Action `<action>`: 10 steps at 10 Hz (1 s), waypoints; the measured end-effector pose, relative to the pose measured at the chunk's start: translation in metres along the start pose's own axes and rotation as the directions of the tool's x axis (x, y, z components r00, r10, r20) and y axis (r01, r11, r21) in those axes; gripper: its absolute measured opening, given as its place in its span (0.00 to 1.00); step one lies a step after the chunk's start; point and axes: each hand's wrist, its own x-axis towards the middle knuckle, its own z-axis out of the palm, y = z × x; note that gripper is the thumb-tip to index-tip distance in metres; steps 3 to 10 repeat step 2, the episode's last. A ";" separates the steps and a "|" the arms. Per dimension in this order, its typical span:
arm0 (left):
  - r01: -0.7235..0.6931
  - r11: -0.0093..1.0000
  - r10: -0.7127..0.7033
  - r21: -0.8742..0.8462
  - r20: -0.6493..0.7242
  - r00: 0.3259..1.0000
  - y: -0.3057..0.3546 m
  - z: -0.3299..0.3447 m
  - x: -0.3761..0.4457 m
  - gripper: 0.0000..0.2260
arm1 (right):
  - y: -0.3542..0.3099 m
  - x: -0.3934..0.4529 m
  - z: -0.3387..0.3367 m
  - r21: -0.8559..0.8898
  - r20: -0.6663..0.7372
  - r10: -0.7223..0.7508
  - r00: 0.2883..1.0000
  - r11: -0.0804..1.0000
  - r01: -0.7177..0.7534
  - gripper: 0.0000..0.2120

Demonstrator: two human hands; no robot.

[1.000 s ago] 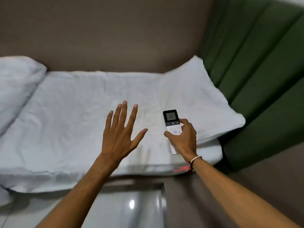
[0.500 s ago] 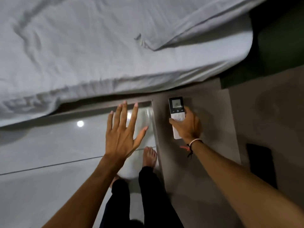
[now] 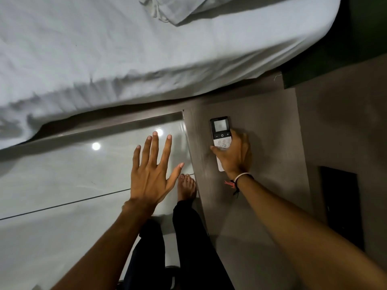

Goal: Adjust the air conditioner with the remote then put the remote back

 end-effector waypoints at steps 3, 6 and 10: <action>-0.011 1.000 0.011 -0.014 0.001 1.000 0.005 -0.017 0.000 0.37 | -0.007 -0.010 -0.010 -0.090 0.005 -0.046 0.999 0.995 0.047 0.46; -0.011 1.000 0.011 -0.014 0.001 1.000 0.005 -0.017 0.000 0.37 | -0.007 -0.010 -0.010 -0.090 0.005 -0.046 0.999 0.995 0.047 0.46; -0.011 1.000 0.011 -0.014 0.001 1.000 0.005 -0.017 0.000 0.37 | -0.007 -0.010 -0.010 -0.090 0.005 -0.046 0.999 0.995 0.047 0.46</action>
